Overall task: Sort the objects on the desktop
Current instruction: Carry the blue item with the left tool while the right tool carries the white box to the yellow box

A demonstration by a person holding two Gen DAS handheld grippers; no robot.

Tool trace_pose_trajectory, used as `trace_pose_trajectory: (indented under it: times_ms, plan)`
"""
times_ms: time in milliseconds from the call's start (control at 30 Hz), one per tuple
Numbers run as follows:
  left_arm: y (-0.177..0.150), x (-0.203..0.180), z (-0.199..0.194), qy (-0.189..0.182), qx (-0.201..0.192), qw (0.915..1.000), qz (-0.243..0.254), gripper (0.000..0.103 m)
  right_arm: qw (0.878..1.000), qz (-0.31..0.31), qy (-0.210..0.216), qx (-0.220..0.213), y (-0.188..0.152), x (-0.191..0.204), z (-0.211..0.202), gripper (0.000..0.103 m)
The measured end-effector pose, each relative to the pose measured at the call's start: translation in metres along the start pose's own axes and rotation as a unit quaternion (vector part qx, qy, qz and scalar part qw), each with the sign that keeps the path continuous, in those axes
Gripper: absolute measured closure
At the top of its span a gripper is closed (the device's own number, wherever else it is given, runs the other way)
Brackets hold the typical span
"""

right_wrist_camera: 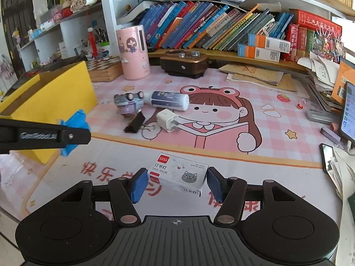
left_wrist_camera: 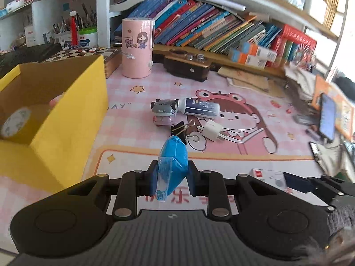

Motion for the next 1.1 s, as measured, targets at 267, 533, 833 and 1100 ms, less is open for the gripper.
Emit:
trace_pose_trajectory:
  times_ms: [267,533,833,1100]
  plan:
    - [-0.028,0.011,-0.058,-0.045,-0.012,0.9985,-0.028,0.079,1.0,0.009,-0.007,0.013,-0.01,0.015,-0.045,0.044]
    - [-0.061,0.047,-0.12,-0.077,-0.021,0.9952,-0.058,0.079,0.999,0.021,-0.013,0.022,-0.026,0.058,-0.093,0.044]
    - [-0.096,0.104,-0.175,-0.066,-0.024,0.9954,-0.066,0.079,1.0,-0.005,0.0,0.029,-0.052,0.132,-0.134,0.044]
    - [-0.112,0.149,-0.215,-0.054,-0.044,0.9946,-0.077,0.079,0.999,-0.034,0.02,0.021,-0.062,0.189,-0.157,0.044]
Point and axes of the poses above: each gripper's, at about its wrist camera, not at the fingertips, and z roughly the way its jaws point, x to its left, y to its top, the point moved 5 cm from there along z, roughly the way its jaws point, and after that the axes turned 12 degrees about -y, right-handed, at the moved point
